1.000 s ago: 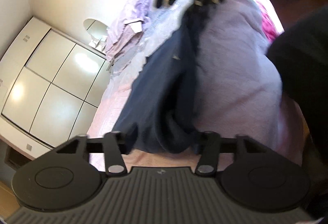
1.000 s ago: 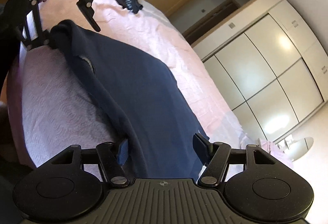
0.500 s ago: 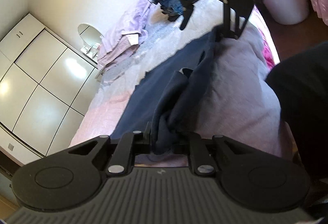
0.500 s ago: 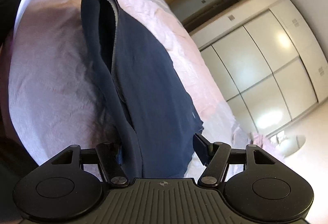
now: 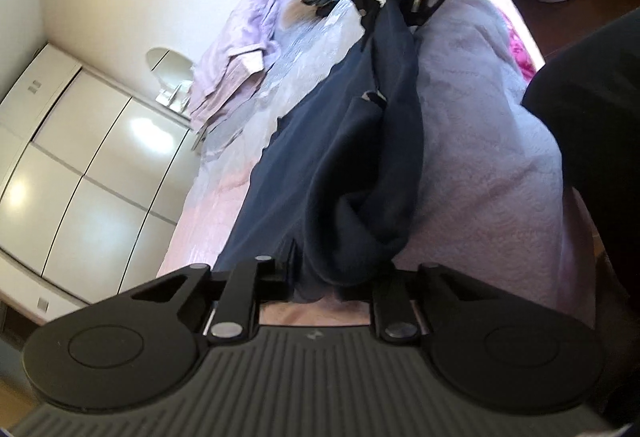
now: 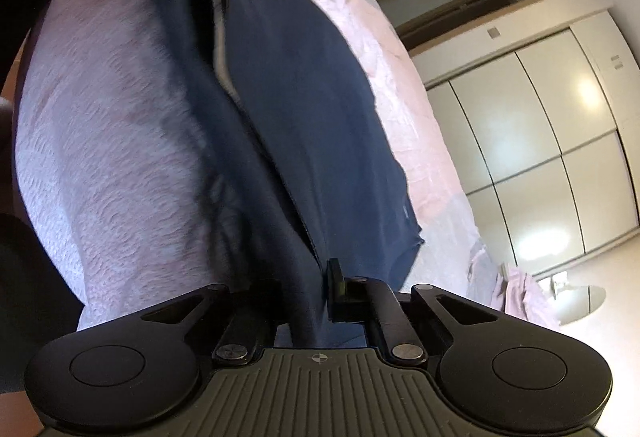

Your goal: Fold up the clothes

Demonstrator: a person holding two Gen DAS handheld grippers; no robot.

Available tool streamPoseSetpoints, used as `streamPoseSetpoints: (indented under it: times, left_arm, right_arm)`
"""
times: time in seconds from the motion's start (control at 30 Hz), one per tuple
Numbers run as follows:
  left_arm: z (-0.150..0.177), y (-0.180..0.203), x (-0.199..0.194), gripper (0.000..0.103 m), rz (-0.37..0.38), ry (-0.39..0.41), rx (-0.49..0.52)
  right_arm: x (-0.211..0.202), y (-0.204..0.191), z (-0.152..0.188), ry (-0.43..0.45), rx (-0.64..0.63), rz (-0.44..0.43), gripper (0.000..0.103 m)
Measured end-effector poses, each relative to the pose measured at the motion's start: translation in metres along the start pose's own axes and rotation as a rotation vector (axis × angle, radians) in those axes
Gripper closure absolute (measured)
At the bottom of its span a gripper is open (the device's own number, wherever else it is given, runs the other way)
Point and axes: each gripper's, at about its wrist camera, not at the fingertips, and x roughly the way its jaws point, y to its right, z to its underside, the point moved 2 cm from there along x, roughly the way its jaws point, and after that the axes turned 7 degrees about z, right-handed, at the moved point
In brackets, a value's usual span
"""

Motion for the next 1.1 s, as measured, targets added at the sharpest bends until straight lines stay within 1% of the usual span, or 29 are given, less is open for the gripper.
streamPoseSetpoints:
  times: [0.13, 0.2, 0.23, 0.3, 0.4, 0.47, 0.5, 0.53, 0.6, 0.7, 0.77, 0.83, 0.9, 0.93, 1.03, 1.1]
  left_arm:
    - [-0.008, -0.013, -0.027, 0.093, 0.031, 0.016, 0.008]
    - [-0.015, -0.011, -0.045, 0.093, 0.063, 0.032, 0.016]
    - [-0.019, -0.008, -0.056, 0.093, 0.088, 0.042, 0.018]
    - [-0.025, 0.001, -0.079, 0.093, 0.164, 0.066, 0.01]
    - [-0.03, 0.015, -0.104, 0.093, 0.273, 0.091, -0.031]
    - [-0.03, 0.022, -0.111, 0.093, 0.307, 0.095, -0.04]
    - [-0.029, 0.017, -0.114, 0.093, 0.32, 0.102, -0.068]
    - [-0.028, 0.01, -0.115, 0.093, 0.333, 0.109, -0.101]
    - [-0.029, -0.014, -0.118, 0.093, 0.337, 0.131, -0.175]
    - [-0.028, -0.068, -0.115, 0.092, 0.334, 0.153, -0.317]
    - [-0.025, -0.109, -0.105, 0.092, 0.338, 0.145, -0.413]
    - [-0.016, -0.148, -0.088, 0.092, 0.339, 0.135, -0.51]
    - [-0.005, -0.18, -0.069, 0.092, 0.364, 0.119, -0.595]
    - [0.003, -0.194, -0.055, 0.092, 0.384, 0.109, -0.641]
    - [0.033, -0.228, 0.0, 0.091, 0.472, 0.053, -0.801]
    - [0.057, -0.243, 0.041, 0.09, 0.521, 0.018, -0.902]
  right_arm:
    - [-0.026, 0.014, -0.007, 0.0, -0.002, 0.034, 0.1]
    - [-0.046, 0.018, -0.009, 0.005, -0.004, 0.045, 0.1]
    - [-0.057, 0.02, -0.01, 0.003, -0.003, 0.043, 0.1]
    - [-0.079, 0.021, -0.012, -0.005, -0.003, 0.031, 0.1]
    - [-0.119, 0.013, -0.011, -0.032, 0.018, 0.003, 0.1]
    - [-0.138, 0.006, -0.01, -0.05, 0.035, -0.011, 0.1]
    - [-0.146, 0.003, -0.01, -0.056, 0.03, -0.015, 0.1]
    - [-0.146, 0.009, -0.012, -0.055, 0.024, -0.017, 0.1]
    - [-0.139, 0.032, -0.02, -0.047, 0.022, -0.018, 0.1]
    - [-0.128, 0.066, -0.031, -0.035, 0.019, -0.021, 0.1]
    - [-0.12, 0.089, -0.038, -0.027, 0.017, -0.022, 0.1]
    - [-0.097, 0.117, -0.048, -0.018, 0.006, -0.051, 0.1]
    - [-0.074, 0.14, -0.056, -0.022, 0.003, -0.1, 0.1]
    - [-0.055, 0.154, -0.064, -0.028, 0.009, -0.134, 0.1]
    - [0.008, 0.181, -0.075, -0.066, 0.044, -0.256, 0.1]
    - [0.049, 0.184, -0.074, -0.093, 0.065, -0.319, 0.1]
